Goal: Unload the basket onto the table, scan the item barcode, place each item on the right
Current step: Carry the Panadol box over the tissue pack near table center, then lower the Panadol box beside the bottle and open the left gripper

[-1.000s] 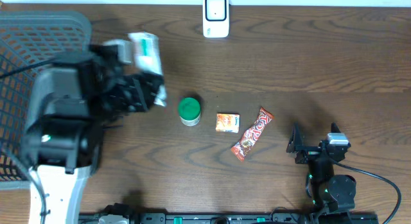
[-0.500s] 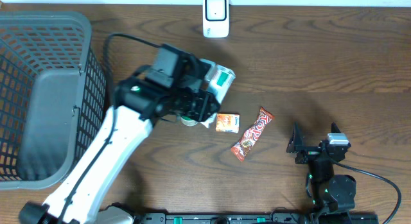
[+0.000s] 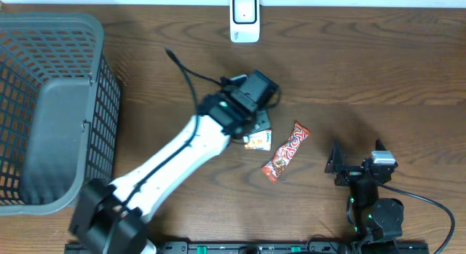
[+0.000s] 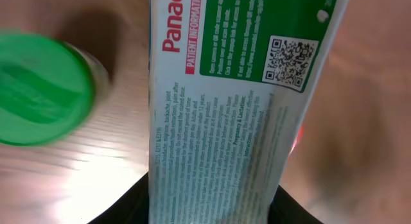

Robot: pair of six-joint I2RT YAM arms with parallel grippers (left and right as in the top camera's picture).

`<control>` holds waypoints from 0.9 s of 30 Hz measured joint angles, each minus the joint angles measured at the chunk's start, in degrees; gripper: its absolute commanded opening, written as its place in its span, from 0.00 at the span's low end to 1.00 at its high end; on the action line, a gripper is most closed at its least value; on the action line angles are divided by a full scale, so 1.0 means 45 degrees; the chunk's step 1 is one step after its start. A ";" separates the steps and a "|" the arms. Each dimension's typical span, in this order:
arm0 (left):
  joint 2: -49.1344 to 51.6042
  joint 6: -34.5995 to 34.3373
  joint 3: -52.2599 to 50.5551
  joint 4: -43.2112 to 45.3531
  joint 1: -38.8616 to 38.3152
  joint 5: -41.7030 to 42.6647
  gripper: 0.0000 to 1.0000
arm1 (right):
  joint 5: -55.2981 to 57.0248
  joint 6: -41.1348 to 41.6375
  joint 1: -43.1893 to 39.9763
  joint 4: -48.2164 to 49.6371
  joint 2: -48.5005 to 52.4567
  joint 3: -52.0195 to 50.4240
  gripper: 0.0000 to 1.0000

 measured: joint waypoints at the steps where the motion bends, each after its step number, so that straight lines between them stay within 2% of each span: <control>1: 0.0311 -0.0928 0.0000 0.0364 -0.0189 -0.0180 0.38 | 0.0000 0.0000 0.0000 0.0000 0.0000 0.0000 0.99; 5: 0.1598 -0.3682 0.0000 0.1496 -0.0797 -0.0539 0.38 | 0.0000 0.0000 0.0000 0.0000 0.0000 0.0000 0.99; 14: 0.3847 -0.9442 0.0000 0.2613 -0.1336 -0.0777 0.39 | 0.0000 0.0000 0.0000 0.0000 0.0000 0.0000 0.99; 16: 0.3959 -1.0195 0.0000 0.2895 -0.1331 -0.0787 0.44 | 0.0000 0.0000 0.0000 -0.0005 0.0000 0.0000 0.99; 20: 0.3959 -1.1230 0.0000 0.3570 -0.1336 -0.0772 0.63 | 0.0000 0.0000 0.0000 -0.0005 0.0000 0.0000 0.99; 27: 0.3959 -1.1322 0.0000 0.4133 -0.1336 -0.0670 0.70 | 0.0000 0.0000 0.0000 0.0000 0.0000 0.0000 0.99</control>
